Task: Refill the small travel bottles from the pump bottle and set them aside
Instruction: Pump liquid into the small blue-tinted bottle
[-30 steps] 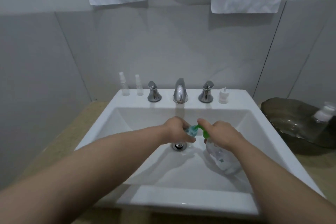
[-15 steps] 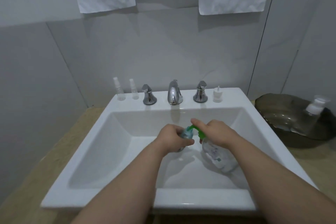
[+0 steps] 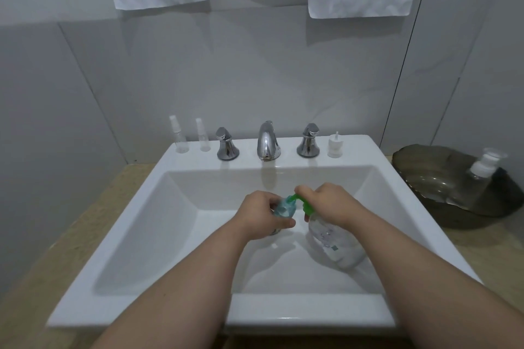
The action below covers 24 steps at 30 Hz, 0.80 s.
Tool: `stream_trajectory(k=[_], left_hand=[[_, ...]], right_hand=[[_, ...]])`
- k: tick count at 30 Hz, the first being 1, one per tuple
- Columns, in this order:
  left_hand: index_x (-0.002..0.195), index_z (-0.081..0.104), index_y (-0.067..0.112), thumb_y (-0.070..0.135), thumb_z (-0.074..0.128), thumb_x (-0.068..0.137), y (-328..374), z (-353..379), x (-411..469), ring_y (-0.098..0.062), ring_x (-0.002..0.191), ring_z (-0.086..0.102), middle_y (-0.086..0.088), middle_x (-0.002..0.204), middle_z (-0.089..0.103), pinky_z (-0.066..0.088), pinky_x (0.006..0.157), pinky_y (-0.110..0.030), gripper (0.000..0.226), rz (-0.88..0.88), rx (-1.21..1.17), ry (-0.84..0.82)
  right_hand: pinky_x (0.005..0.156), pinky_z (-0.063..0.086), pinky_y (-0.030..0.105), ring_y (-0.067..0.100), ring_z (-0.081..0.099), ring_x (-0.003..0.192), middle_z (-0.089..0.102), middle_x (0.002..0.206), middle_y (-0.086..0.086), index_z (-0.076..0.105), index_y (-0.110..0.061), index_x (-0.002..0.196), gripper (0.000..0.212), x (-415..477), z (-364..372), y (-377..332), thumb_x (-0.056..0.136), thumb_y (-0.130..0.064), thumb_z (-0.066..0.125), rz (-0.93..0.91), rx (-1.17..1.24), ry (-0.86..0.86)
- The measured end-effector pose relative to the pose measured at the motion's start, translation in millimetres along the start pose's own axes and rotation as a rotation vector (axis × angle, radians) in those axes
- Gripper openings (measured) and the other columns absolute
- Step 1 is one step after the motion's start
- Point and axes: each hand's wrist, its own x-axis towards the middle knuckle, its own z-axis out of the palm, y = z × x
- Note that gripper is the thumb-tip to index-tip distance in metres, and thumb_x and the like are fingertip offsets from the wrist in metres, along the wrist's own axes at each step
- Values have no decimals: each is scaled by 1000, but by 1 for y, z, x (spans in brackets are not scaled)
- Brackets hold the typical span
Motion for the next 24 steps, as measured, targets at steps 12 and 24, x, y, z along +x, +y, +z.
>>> stream_trajectory(k=[12,24], left_hand=[[95,76,16,26,90,74,-5,-2,3,-14,68,61,-6,90,74,51,66,-26,27,-50,-41,-30],[99,81,24,34,93,70,-11,2,13,-9,77,66,1,93,78,57,86,-36,33,-58,-114,-17]], right_hand=[[81,52,39,19,64,72,76,76,-3,74,-16,73,81,4,3,1,81,-86,36,7,-85,18],[89,55,44,21,67,79,77,70,-5,77,-11,80,83,6,0,6,78,-84,38,35,34,8]])
